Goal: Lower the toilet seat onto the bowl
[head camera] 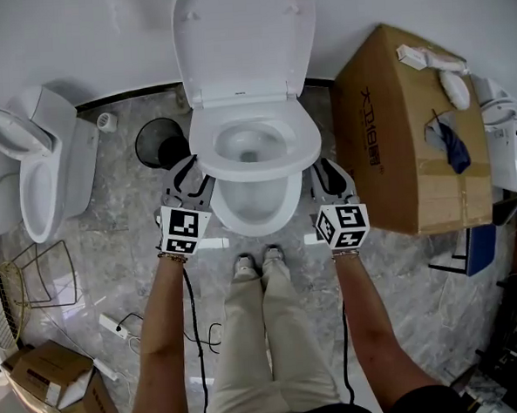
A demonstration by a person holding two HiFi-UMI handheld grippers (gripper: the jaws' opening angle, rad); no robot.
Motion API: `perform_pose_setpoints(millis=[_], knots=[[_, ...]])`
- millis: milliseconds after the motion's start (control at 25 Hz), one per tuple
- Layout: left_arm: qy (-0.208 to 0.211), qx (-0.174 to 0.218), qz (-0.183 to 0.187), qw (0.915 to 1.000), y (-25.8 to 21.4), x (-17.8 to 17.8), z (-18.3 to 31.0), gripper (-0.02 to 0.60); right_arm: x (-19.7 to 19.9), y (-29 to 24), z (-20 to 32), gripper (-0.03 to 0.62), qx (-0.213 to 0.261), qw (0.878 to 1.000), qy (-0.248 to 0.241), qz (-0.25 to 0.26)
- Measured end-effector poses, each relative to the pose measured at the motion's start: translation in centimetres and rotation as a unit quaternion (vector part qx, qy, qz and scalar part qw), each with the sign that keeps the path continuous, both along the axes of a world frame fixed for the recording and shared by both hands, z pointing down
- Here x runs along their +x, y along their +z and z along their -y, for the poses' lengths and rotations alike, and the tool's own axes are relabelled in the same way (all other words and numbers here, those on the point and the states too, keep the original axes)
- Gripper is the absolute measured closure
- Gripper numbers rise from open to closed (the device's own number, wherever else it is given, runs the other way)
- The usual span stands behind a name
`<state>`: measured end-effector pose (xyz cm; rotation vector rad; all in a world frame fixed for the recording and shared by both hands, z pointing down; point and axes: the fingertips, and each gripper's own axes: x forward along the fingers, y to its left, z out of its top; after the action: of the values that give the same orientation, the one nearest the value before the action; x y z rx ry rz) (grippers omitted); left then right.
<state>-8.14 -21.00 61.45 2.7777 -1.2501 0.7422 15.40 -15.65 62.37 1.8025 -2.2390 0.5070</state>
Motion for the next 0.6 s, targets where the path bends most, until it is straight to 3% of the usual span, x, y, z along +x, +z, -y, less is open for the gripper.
perform_pose_setpoints(millis=[160,320,400,480,600], knots=[[0.006,-0.001,0.016,0.9999,0.6,-0.2,-0.6,0.411,-0.4,0.4,-1.9,0.433,-0.028,0.99,-0.001,0.138],[0.007,-0.001,0.037,0.9993,1.1,-0.4,-1.1,0.41,-1.7,-0.2,-3.5,0.367,-0.055,0.957,-0.028,0.282],[0.011,0.001,0.043,0.999,1.3,-0.4,-1.3,0.41,-2.2,-0.7,-3.8,0.362,-0.064,0.936,-0.033,0.345],[0.015,0.001,0.049,0.9987,1.6,-0.4,-1.6,0.41,-1.9,-0.6,-3.9,0.361,-0.08,0.908,-0.007,0.412],[0.017,-0.001,0.055,0.9983,2.2,-0.5,-2.2,0.411,-1.9,-1.5,-3.0,0.361,-0.075,0.844,0.033,0.53]])
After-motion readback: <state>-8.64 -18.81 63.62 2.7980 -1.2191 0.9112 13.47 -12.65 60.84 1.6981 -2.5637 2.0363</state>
